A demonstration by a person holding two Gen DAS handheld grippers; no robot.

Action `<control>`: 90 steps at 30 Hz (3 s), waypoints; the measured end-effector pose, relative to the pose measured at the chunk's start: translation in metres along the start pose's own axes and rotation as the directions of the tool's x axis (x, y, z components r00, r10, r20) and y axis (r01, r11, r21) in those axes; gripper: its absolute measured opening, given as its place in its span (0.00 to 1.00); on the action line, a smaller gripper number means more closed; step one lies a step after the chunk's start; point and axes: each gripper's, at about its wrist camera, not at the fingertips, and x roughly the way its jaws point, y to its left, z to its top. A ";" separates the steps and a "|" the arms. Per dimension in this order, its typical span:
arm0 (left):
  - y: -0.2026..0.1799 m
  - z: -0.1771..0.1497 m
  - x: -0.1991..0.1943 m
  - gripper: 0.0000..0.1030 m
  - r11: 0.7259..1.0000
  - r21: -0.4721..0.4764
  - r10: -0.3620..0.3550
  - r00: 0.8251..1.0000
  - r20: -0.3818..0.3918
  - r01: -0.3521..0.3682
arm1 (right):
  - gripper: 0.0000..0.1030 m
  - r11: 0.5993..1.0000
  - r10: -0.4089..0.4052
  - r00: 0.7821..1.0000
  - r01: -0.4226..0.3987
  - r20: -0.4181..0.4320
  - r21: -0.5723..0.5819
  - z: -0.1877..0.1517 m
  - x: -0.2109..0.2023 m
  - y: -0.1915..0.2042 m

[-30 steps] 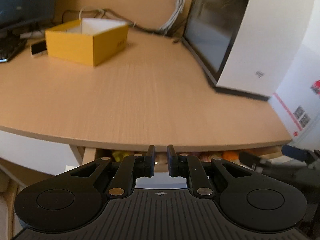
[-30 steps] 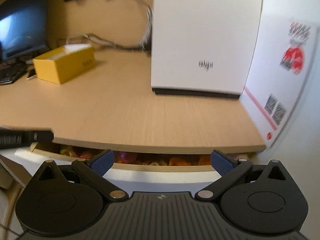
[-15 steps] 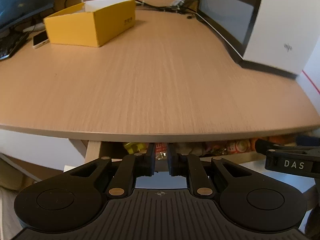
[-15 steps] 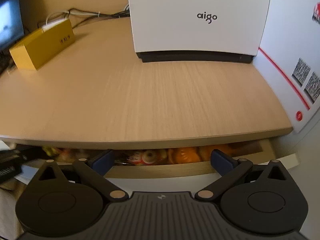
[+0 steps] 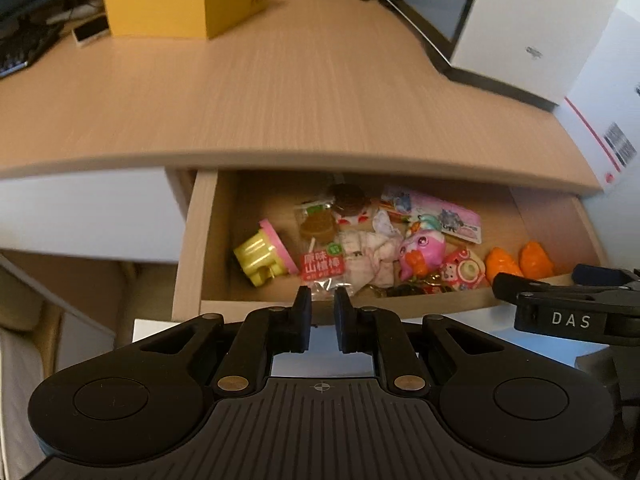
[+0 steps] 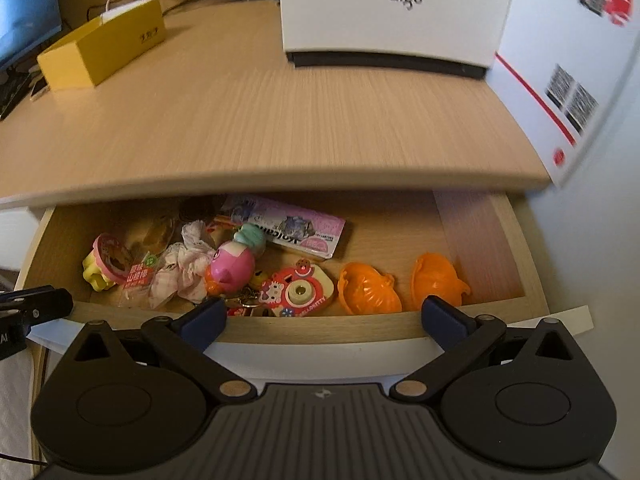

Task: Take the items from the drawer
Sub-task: 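Lower both tools into the open drawer toward the toys and candies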

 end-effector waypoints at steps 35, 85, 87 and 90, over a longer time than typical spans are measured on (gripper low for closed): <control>0.010 0.027 0.005 0.14 0.972 0.116 -0.180 0.967 -0.182 0.202 | 0.90 0.992 0.099 0.991 -0.091 0.087 -0.085 -0.029 -0.087 -0.015; -0.032 0.033 0.108 0.39 0.858 0.376 -0.135 0.859 -0.494 0.351 | 0.90 0.968 0.218 0.966 -0.232 -0.139 -0.096 0.031 0.028 -0.040; -0.032 0.037 0.109 0.37 0.866 0.372 -0.122 0.863 -0.491 0.335 | 0.90 0.960 0.219 0.965 -0.239 -0.143 -0.145 0.032 0.027 -0.037; -0.024 0.042 0.104 0.28 0.895 0.329 -0.116 0.869 -0.481 0.301 | 0.90 0.943 0.207 0.963 -0.243 -0.170 -0.228 0.032 0.033 -0.027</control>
